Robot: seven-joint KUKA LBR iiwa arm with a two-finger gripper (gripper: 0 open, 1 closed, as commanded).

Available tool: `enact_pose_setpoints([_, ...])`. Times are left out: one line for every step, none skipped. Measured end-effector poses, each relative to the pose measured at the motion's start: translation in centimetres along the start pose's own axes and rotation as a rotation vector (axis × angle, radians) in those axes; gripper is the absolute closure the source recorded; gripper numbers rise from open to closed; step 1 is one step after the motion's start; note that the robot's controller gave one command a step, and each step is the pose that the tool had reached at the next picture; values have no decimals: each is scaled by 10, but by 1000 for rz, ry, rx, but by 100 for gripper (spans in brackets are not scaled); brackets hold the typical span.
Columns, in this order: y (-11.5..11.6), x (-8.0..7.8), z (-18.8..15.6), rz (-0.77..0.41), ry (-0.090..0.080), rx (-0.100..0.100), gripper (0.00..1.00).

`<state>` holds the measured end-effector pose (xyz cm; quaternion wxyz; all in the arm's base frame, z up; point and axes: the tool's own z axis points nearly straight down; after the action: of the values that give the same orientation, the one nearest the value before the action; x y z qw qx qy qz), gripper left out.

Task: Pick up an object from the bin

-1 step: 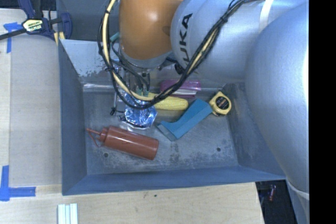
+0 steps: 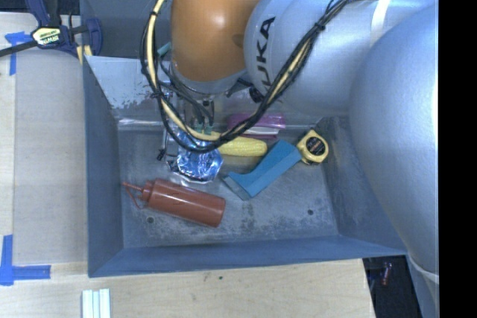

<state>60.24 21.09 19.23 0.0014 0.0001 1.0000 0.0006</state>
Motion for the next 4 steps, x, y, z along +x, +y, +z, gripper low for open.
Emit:
enact_pose_setpoints([-93,18,124,-20,5,-1,0])
enact_pose_setpoints([-90,18,120,-148,-16,-6,0])
enact_pose_setpoints([-90,17,119,-98,-14,-5,0])
enact_pose_setpoints([-90,17,118,-144,-18,-7,0])
